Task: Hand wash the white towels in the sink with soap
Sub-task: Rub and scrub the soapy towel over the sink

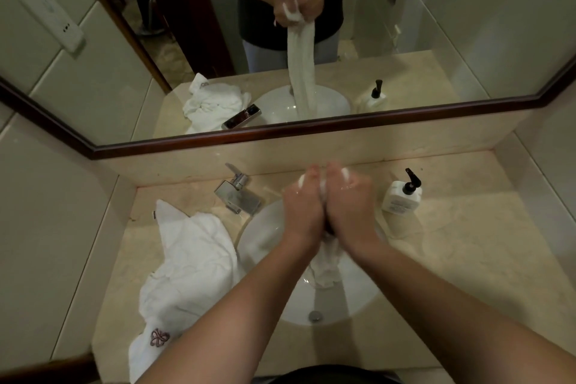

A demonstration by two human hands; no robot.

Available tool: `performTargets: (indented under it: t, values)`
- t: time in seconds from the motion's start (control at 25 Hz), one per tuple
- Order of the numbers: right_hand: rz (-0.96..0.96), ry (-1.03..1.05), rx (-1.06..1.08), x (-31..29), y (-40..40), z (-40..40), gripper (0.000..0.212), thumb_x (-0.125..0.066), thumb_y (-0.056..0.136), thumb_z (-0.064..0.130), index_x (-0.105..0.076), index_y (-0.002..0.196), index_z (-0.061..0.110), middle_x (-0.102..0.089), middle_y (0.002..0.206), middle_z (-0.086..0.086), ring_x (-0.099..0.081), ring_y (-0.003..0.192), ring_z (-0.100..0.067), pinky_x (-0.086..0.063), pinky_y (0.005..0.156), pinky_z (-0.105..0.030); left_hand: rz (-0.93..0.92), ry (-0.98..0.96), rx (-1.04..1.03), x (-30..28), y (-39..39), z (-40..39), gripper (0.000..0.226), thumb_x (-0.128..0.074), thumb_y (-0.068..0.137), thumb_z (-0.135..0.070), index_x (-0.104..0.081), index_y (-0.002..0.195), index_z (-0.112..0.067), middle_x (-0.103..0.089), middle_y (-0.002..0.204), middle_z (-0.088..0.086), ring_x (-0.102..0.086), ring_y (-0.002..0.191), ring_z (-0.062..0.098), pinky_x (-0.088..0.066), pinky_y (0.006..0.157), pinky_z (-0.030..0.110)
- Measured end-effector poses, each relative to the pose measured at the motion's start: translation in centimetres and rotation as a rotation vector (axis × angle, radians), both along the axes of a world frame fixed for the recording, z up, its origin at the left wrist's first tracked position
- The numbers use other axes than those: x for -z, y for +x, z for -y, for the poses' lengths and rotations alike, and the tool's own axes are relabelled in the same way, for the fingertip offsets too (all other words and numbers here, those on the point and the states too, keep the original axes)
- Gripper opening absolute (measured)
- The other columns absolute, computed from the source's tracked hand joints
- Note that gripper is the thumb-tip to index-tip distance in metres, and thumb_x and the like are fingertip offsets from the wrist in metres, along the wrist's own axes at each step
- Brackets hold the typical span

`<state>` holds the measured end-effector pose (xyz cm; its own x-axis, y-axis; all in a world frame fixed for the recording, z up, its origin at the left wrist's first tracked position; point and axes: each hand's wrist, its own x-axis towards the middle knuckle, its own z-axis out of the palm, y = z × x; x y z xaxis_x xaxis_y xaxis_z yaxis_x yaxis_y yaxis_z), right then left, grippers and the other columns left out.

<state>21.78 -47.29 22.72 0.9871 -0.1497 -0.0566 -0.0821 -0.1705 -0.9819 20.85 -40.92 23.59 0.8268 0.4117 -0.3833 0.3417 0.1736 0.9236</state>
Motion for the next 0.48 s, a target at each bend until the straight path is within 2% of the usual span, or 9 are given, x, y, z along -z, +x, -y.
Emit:
performTargets:
  t: [0.08, 0.2, 0.28, 0.36, 0.48]
  values:
    - [-0.031, 0.054, 0.065, -0.1, 0.3, 0.0, 0.049, -0.053, 0.1, 0.028, -0.049, 0.052, 0.018, -0.047, 0.045, 0.0, -0.043, 0.039, -0.01, -0.036, 0.045, -0.029, 0.034, 0.03, 0.042, -0.5, 0.3, 0.0, 0.045, -0.052, 0.102, -0.037, -0.064, 0.073, -0.004, -0.061, 0.063, 0.009, -0.059, 0.058, 0.018, -0.047, 0.057, 0.03]
    - [-0.005, 0.021, -0.087, -1.0, 0.2, -0.6, 0.047, -0.052, 0.101, 0.03, -0.053, 0.056, 0.017, -0.051, 0.051, -0.007, -0.048, 0.048, -0.014, -0.039, 0.048, -0.03, -0.052, -0.032, -0.115, -1.4, 1.1, -0.4, 0.044, -0.051, 0.103, -0.033, -0.056, 0.067, -0.009, -0.057, 0.055, 0.002, -0.054, 0.044, 0.008, -0.043, 0.047, 0.02]
    - [0.005, -0.008, -0.025, -1.5, 1.5, -0.3, 0.047, -0.051, 0.1, 0.034, -0.046, 0.054, 0.021, -0.051, 0.055, -0.006, -0.049, 0.053, -0.014, -0.042, 0.055, -0.035, -0.011, -0.017, -0.067, -1.5, 1.1, -0.1, 0.042, -0.053, 0.102, -0.033, -0.058, 0.067, -0.01, -0.056, 0.059, 0.006, -0.053, 0.052, 0.015, -0.043, 0.053, 0.023]
    - [0.002, 0.034, 0.094, -1.7, 1.7, -0.4, 0.049, -0.054, 0.1, 0.033, -0.048, 0.053, 0.017, -0.052, 0.05, -0.003, -0.048, 0.045, -0.012, -0.04, 0.049, -0.034, 0.03, -0.006, -0.018, -1.5, 1.1, 0.2, 0.041, -0.056, 0.1, -0.034, -0.06, 0.064, -0.016, -0.059, 0.059, 0.0, -0.055, 0.053, 0.014, -0.045, 0.057, 0.027]
    - [0.022, 0.07, -0.038, -1.4, -0.1, -1.3, 0.049, -0.056, 0.099, 0.033, -0.057, 0.058, 0.005, -0.057, 0.052, -0.012, -0.054, 0.046, -0.025, -0.04, 0.043, -0.036, -0.057, -0.075, -0.059, -1.5, 1.1, -0.7, 0.034, -0.051, 0.102, -0.039, -0.063, 0.078, -0.018, -0.064, 0.07, -0.003, -0.06, 0.058, 0.008, -0.049, 0.056, 0.024]
